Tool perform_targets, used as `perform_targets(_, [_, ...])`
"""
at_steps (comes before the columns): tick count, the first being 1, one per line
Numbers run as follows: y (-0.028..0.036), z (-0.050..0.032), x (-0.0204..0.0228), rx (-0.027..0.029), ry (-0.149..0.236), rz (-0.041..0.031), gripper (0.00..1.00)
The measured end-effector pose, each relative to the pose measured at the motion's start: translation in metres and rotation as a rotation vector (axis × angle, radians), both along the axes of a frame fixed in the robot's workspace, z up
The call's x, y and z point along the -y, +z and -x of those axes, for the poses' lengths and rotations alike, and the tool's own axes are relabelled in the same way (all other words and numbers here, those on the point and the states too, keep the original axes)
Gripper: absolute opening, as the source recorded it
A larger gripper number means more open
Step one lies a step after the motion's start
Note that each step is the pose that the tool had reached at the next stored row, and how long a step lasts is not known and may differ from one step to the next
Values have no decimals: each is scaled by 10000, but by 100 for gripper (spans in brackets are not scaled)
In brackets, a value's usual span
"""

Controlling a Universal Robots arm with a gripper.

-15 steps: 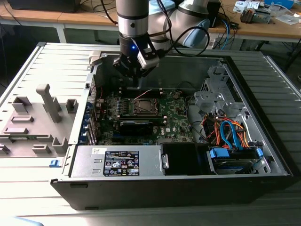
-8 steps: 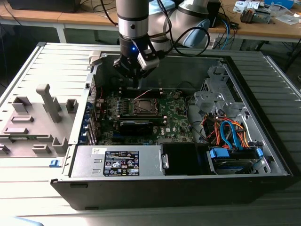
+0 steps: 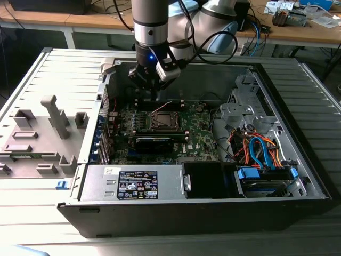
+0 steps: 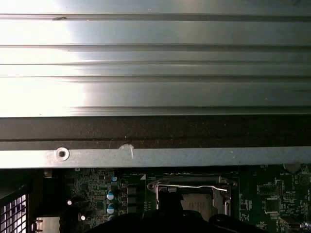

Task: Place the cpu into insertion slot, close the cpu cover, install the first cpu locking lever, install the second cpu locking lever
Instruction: 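Install the first cpu locking lever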

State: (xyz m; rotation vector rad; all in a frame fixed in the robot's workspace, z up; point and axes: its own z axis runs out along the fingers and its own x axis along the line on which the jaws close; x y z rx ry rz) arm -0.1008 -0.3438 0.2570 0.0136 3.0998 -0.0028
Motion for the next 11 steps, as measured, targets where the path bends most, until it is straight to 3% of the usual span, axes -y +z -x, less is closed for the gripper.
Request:
perform_targets(3, [-32,-3,0,0,1,46,11])
perform_targets(7, [-69,-11,-5,0,245,175,11])
perform_targets(11, [-91,-17,-14,3,418,186,11])
